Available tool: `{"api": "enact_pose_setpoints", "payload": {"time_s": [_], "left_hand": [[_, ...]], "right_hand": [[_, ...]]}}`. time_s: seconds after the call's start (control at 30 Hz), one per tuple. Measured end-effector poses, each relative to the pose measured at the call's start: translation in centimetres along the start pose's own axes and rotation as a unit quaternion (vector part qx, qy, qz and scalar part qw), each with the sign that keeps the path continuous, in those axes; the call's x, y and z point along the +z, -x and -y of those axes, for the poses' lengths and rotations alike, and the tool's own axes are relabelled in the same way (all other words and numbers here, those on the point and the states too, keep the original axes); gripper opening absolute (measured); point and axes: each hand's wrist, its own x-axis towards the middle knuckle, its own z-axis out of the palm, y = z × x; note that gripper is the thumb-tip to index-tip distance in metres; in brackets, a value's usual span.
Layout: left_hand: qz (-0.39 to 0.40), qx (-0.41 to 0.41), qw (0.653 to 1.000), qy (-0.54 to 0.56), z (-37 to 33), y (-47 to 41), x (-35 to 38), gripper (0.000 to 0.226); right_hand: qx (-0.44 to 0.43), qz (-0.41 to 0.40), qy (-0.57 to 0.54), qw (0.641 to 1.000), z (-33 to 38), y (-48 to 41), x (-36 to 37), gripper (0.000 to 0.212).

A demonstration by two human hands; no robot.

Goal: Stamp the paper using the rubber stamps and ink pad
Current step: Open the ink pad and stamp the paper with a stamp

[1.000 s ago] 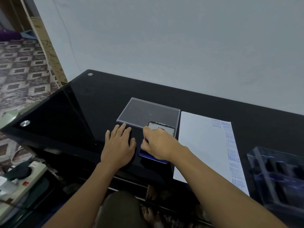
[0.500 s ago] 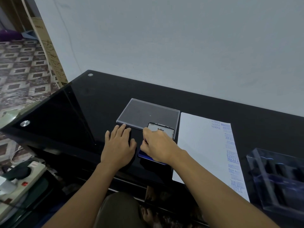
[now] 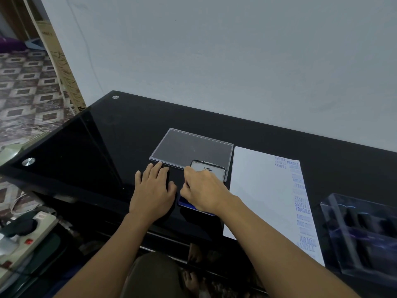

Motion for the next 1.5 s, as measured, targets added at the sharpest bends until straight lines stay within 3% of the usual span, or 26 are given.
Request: {"api": "enact_pose_setpoints", "payload": {"time_s": [1.5], "left_hand": [[0.012, -0.017, 0.999, 0.034, -0.29, -0.18, -0.54, 0.049]], "right_hand": [[0.035, 0.01, -0.014, 0.999, 0.36, 0.02, -0.24, 0.014]]}}
